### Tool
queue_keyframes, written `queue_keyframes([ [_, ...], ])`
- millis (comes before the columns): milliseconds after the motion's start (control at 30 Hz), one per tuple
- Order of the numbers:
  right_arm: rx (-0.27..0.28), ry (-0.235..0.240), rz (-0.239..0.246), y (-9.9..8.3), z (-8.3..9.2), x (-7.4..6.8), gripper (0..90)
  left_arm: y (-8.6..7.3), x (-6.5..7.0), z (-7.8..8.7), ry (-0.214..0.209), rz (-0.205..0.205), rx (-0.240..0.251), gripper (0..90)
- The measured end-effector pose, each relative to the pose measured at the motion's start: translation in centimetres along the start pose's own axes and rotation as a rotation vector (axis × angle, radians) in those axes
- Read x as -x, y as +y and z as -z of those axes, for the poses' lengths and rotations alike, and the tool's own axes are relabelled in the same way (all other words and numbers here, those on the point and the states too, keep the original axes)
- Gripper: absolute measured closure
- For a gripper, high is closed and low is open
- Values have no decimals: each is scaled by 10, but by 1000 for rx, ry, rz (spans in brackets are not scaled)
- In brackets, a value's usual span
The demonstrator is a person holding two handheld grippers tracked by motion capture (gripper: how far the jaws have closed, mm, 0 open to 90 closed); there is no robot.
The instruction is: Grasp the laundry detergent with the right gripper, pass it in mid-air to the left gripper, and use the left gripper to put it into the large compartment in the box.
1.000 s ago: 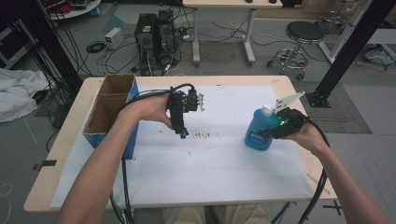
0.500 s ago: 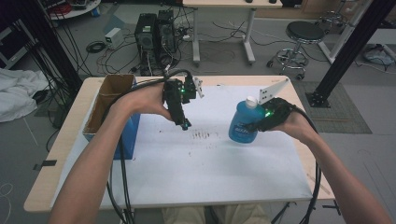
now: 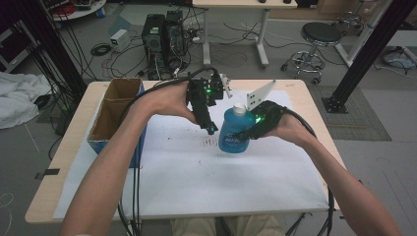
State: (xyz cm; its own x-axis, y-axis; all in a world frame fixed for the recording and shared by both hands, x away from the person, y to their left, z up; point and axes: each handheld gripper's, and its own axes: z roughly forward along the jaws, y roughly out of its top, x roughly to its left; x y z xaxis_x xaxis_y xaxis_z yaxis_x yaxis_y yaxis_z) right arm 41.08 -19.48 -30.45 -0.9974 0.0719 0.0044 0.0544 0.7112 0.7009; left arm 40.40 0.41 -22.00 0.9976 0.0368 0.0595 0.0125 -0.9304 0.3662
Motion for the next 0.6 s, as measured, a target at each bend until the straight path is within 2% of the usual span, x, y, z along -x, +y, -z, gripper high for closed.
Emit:
queue_keyframes([
  [200,-13,18,13,2,-8,0,467,13,0,-10,-17,-7,15,119],
  [367,1,43,22,3,-12,1,466,19,-1,-16,-22,-4,24,119],
  [600,-7,43,21,3,-15,0,465,23,0,-26,-25,-9,23,120],
])
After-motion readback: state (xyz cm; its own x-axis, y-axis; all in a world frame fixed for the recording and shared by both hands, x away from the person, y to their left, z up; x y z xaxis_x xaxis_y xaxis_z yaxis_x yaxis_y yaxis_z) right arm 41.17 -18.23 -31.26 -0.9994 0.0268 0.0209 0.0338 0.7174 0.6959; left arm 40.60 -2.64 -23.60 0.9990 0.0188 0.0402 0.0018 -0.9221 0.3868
